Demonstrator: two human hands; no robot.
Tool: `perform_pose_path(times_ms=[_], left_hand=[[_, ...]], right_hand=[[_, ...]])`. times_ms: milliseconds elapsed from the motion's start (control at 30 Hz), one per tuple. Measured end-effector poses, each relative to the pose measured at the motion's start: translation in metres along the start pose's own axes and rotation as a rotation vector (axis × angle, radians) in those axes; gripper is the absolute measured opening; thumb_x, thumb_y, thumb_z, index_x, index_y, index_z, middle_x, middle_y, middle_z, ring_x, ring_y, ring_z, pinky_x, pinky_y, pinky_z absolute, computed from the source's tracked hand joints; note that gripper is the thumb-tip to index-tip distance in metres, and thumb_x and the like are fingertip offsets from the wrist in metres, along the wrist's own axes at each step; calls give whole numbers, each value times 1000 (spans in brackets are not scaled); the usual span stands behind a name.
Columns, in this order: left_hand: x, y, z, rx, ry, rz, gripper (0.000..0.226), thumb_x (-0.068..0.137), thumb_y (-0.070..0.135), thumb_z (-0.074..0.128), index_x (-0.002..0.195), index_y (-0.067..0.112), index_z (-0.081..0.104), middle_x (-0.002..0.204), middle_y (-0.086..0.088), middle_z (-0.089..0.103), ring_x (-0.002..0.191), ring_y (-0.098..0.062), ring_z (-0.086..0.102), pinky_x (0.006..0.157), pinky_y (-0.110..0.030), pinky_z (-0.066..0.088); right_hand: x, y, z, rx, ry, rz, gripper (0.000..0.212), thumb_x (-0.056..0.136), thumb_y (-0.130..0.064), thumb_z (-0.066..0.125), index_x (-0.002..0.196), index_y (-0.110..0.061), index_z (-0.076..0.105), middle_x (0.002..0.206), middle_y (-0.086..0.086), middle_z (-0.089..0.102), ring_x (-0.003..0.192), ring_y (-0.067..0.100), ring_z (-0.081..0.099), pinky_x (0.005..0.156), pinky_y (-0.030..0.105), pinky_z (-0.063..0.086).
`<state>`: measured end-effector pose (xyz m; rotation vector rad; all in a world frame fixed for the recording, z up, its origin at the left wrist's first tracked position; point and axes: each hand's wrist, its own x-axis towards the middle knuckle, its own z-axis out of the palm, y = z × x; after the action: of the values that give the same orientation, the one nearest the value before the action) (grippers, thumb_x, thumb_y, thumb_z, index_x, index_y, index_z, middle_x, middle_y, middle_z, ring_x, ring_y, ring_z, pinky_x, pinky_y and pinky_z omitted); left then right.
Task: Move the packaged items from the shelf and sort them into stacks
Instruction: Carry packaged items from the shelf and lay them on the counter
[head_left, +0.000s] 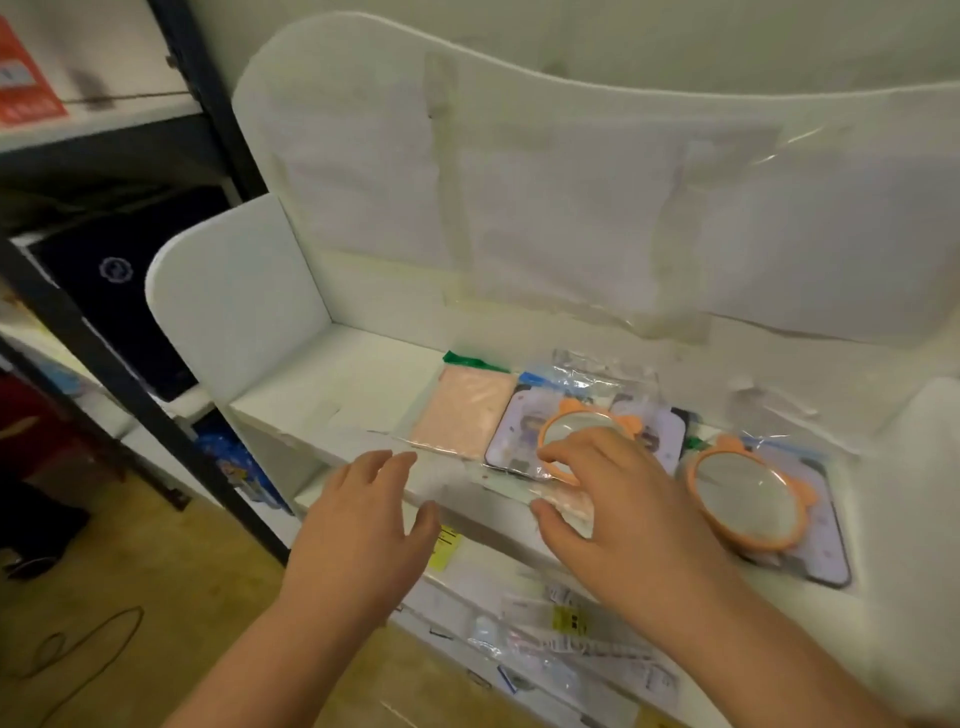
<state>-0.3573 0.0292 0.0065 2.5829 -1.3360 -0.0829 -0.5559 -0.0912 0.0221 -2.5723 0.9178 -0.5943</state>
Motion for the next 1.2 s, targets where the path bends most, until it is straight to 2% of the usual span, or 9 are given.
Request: perform_pose_path(times_ms=[100,200,367,433,533,667,800,967,1200], left_hand=[[40,-10,20,-39,-56,-32,55,95,48,43,146,28,39,148,3,44,134,-21,40,107,-38,40],[92,-12,41,-53,-42,-30,52,91,53,40,134,25,46,135,-3,53,121,-26,47,99,-40,43],[151,-9,69,152,-92,38,75,86,74,31,138,20,40,132,-11,50,114,-32,50,92,-44,43],[157,-15,74,218,-81,108,82,84,78,27,142,21,35,129,-10,51,112,-32,51,90,-44,42],[171,-31,73,203,-82,165,91,83,80,32,152,23,19,134,-9,49,116,-32,49,91,-44,43],[197,-53,59,-52,-223,180,95,82,71,53,153,27,9,132,-10,49,119,-32,46,95,-43,43],[221,-71,51,-252,-332,163,98,72,62,71,147,26,20,133,-9,51,118,-32,53,92,-42,45],[239,-110,36,-725,-339,73,43,83,27,75,119,20,52,111,5,65,98,-19,64,68,-24,45],[234,-159,28,-1088,-367,-51,26,88,28,69,110,20,56,107,-6,71,96,-26,69,87,-51,56]], right_hand=[[15,3,6,-13,-20,24,33,87,-47,61,119,-39,59,116,-22,56,105,3,52,71,5,30],[28,7,15,-42,-19,74,32,85,-43,65,116,-35,61,115,-18,58,105,6,54,77,15,38],[44,0,32,-100,30,190,28,83,-38,69,110,-35,61,112,-18,57,102,3,49,76,10,32],[51,-7,42,-109,22,236,29,86,-45,59,114,-39,58,114,-22,54,104,1,48,76,7,33],[66,-21,59,-106,34,275,36,86,-51,49,119,-40,57,116,-25,51,108,0,49,82,15,42],[84,-40,81,-114,60,347,33,89,-47,58,121,-43,54,117,-28,49,112,-3,46,86,11,36],[93,-62,103,-153,36,369,34,90,-47,57,123,-40,53,119,-23,51,110,-1,45,84,10,32],[113,-76,123,-203,-12,374,41,91,-50,52,130,-37,51,123,-19,50,112,5,49,94,22,42],[159,-67,149,-201,-268,321,64,89,-60,55,145,-35,34,161,-10,20,147,11,18,115,31,24]])
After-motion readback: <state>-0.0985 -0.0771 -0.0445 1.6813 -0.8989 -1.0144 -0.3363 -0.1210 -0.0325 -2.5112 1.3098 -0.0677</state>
